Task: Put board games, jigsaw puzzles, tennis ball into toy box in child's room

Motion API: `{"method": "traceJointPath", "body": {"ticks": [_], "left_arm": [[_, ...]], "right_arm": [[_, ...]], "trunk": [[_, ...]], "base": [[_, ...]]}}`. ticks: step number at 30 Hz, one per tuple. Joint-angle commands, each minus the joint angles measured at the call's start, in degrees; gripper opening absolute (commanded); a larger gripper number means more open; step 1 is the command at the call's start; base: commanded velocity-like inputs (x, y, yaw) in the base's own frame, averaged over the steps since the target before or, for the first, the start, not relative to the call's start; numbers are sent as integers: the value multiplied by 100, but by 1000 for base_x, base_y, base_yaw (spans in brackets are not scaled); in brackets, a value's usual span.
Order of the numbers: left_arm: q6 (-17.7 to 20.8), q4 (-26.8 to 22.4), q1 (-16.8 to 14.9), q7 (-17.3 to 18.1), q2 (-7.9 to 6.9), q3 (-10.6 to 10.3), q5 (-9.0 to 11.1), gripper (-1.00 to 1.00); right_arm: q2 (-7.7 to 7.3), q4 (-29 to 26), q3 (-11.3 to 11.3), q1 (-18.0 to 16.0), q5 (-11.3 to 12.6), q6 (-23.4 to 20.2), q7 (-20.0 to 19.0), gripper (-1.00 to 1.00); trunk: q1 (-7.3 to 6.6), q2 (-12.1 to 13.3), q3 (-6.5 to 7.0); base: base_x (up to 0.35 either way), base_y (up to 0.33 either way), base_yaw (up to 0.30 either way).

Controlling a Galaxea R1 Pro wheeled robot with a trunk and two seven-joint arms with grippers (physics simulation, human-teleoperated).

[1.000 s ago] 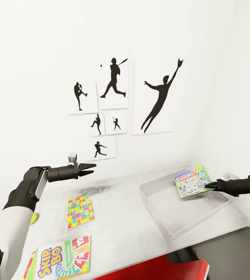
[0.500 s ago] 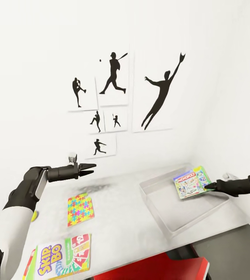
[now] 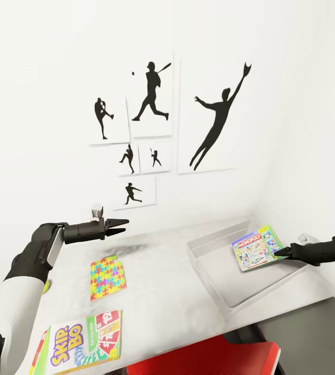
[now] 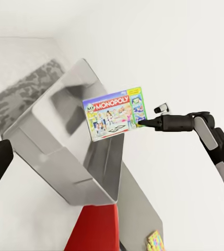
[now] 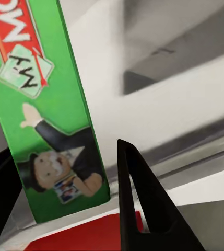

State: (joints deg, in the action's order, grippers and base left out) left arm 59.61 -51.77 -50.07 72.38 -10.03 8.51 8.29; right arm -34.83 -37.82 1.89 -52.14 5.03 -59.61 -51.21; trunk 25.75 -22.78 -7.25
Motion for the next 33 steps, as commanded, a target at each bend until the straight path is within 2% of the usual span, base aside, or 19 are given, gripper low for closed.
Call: {"method": "traceJointPath", "body": {"ticks": [1,12,28,33], "left_arm": [[39,0,-5,12,0,2,6,100],[39,-8,-4,20,-7,2,14,100],[39,-15,-11,21,-8,2,15,100],[39,-17,-12,21,-8,2,15,100]], "right_arm": [[-8,0,20,-7,51,-39,6,-100],[-73,-18,22,-8,44,-39,-75,-100],[-105,-112,35,-29,34,-39,-93,-100],[-250,-166,9,-33,74,-39,-93,-100]], "trunk": [[3,-14,-23],[3,-14,-120],[3,-14,-131],[3,-14,-131]], "base": [[0,0,0],[0,0,0],[0,0,0],[0,0,0]]}}
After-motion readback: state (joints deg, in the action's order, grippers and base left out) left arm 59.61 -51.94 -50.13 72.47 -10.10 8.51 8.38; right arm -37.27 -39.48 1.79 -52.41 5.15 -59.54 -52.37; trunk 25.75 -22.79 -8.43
